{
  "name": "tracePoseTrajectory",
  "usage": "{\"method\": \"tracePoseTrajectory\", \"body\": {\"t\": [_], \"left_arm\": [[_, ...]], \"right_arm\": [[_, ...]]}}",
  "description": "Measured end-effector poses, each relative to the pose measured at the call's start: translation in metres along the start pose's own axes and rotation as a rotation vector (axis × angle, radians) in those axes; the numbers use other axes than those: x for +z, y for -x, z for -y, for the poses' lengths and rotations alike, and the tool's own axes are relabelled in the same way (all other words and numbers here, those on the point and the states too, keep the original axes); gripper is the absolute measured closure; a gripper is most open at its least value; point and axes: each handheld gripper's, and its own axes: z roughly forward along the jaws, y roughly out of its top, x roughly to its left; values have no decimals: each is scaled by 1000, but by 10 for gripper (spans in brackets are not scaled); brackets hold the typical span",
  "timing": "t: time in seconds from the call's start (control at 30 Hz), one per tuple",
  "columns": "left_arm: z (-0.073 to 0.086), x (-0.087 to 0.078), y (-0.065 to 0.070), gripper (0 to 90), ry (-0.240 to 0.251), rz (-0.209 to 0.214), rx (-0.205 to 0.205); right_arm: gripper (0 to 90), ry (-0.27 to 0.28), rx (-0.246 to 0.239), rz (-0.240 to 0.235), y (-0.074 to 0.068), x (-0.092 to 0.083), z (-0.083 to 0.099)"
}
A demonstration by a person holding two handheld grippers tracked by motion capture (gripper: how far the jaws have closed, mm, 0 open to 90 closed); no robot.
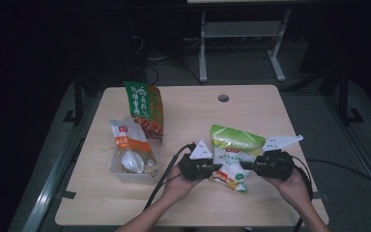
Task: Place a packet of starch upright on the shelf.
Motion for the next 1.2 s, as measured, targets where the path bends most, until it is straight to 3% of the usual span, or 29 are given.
{"method": "tracePoseTrajectory", "body": {"t": [0.13,0.27,0.37,0.57,0.73,0.9,1.2], "left_arm": [[0,0,-1,760,-3,1,6],[0,-1,0,759,-4,5,6],[1,-2,-1,755,-10,7,6],[3,-5,-3,715,-9,11,-13],[7,-10,-3,606,-17,2,-30],[11,-19,-4,548,-10,-3,-42],[21,-34,0,462,1,-10,-56]], "right_arm": [[653,-17,4,-23,2,5,-2],[636,-63,-8,-29,-1,13,-7],[674,-69,-5,-32,-2,16,-9],[844,-65,-4,-39,-1,11,-11],[863,-60,-7,-31,-3,11,-11],[867,-44,9,-28,-5,10,-11],[869,-19,-3,-10,-7,8,-19]]}}
